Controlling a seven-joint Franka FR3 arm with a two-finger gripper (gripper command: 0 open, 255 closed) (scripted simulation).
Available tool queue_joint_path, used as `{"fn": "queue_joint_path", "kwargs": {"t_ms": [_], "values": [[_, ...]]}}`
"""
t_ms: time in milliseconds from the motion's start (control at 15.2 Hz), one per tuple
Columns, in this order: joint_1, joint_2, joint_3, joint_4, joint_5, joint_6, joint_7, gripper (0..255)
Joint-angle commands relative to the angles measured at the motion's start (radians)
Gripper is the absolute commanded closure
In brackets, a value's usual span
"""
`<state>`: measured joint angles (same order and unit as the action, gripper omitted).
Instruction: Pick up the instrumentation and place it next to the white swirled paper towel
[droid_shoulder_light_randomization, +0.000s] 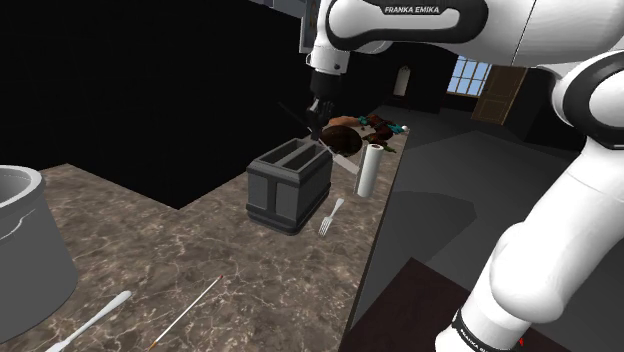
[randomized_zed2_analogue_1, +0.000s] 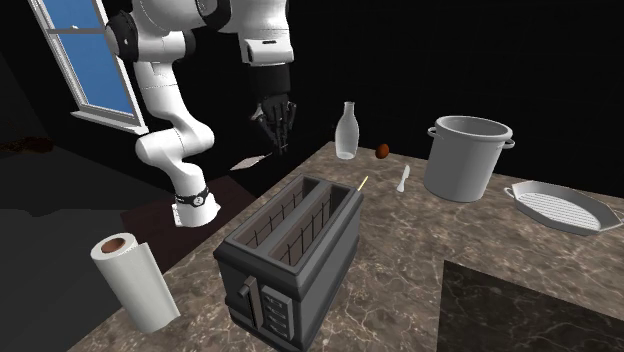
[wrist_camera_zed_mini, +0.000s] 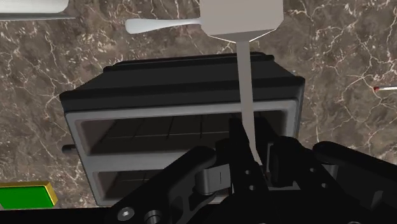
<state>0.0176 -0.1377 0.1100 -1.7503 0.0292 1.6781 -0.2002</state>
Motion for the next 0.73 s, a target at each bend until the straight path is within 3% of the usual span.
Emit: {"fn": "queue_joint_path", "kwargs": {"t_ms": [0, 660], "values": [[-0.019, 0.017, -0.025, 0.02, -0.002, -0.004, -0.046, 255], [-0.125, 0.151, -0.146, 0.178, 0.002, -0.033, -0.271, 255]]}}
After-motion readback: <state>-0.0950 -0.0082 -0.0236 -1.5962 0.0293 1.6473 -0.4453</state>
